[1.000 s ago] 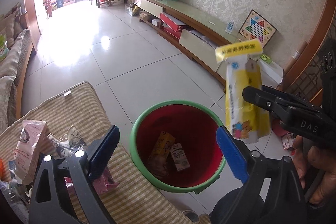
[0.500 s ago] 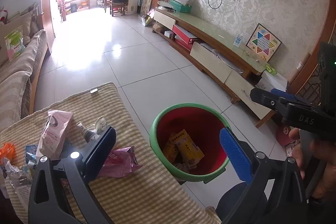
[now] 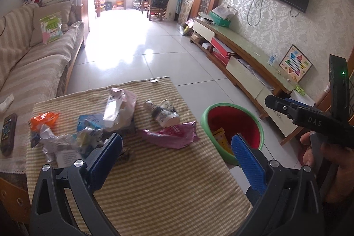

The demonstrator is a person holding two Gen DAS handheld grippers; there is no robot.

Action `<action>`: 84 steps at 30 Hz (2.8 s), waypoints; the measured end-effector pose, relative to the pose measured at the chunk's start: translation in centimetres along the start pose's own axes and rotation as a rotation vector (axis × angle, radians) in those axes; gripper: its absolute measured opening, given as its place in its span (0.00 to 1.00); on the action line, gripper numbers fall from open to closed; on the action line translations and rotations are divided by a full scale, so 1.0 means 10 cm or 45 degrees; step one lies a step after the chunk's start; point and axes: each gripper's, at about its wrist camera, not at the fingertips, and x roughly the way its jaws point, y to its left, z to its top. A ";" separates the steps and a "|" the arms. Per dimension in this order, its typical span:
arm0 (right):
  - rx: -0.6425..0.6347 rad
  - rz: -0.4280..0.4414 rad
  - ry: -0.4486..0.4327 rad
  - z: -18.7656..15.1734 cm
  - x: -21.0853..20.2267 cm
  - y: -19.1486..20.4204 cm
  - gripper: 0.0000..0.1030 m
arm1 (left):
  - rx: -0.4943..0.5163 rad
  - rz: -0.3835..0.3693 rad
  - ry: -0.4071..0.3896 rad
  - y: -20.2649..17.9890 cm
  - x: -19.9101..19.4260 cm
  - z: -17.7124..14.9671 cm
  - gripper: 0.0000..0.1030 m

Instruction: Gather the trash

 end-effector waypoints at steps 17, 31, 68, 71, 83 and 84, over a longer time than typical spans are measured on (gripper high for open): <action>-0.284 0.104 0.118 -0.39 0.32 1.15 0.96 | -0.314 0.183 0.059 1.40 -0.29 -0.77 0.92; -0.425 0.025 0.167 -0.53 0.90 1.40 0.96 | -0.391 0.250 0.169 1.74 0.22 -0.88 0.92; -0.669 -0.055 0.273 -0.73 1.91 1.57 0.24 | -0.405 0.290 0.273 1.94 0.84 -0.76 0.54; -0.643 -0.031 0.248 -0.68 1.76 1.58 0.24 | -0.391 0.287 0.255 1.88 0.74 -0.74 0.54; -0.543 0.079 0.108 -0.43 1.04 1.62 0.23 | -0.350 0.285 0.142 1.69 0.22 -0.61 0.53; -0.537 0.087 0.097 -0.41 0.99 1.62 0.23 | -0.344 0.284 0.133 1.67 0.19 -0.58 0.53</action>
